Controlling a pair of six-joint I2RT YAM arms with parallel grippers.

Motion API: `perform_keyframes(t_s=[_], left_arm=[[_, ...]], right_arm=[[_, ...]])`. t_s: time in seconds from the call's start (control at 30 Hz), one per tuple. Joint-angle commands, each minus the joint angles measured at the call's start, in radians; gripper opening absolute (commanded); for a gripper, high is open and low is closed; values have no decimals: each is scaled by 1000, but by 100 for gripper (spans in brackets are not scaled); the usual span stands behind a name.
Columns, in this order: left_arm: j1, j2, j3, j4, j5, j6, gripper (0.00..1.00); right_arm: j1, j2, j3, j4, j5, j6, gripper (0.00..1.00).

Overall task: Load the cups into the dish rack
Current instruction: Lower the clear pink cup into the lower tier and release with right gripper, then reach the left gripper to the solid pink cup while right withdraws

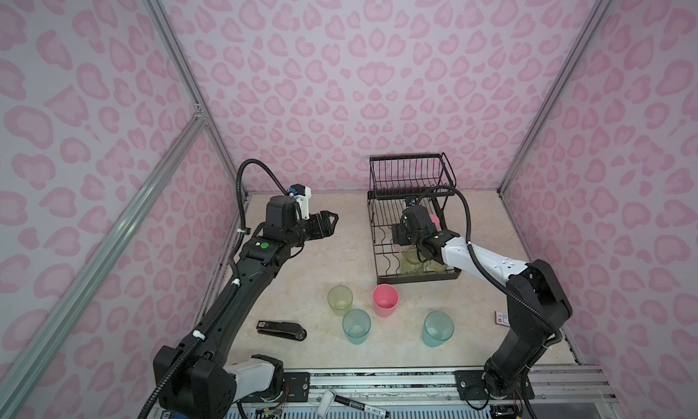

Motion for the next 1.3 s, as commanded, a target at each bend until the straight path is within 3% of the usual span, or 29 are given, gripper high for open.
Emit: perform_keyframes(t_s=[0.0,0.43,0.63,0.97,1.27], left_arm=[[-1,-10,-8,-33,-36,16,80],[-34,-5,-15,-206,-87,83,80],[-177,37,20,-347,-195,179,77],[-408,113,50,-383,-141,284,69],[-593,286,125,-411,-195,344,63]], right_arm=[[4,-34,-24,12,7,-5,88],[19,-291,-166,-35,22,52,82],[6,-408,-225,-118,22,104,79],[-221,-540,-403,-88,-201,247,71],[-256,-584,-445,-63,-220,265,70]])
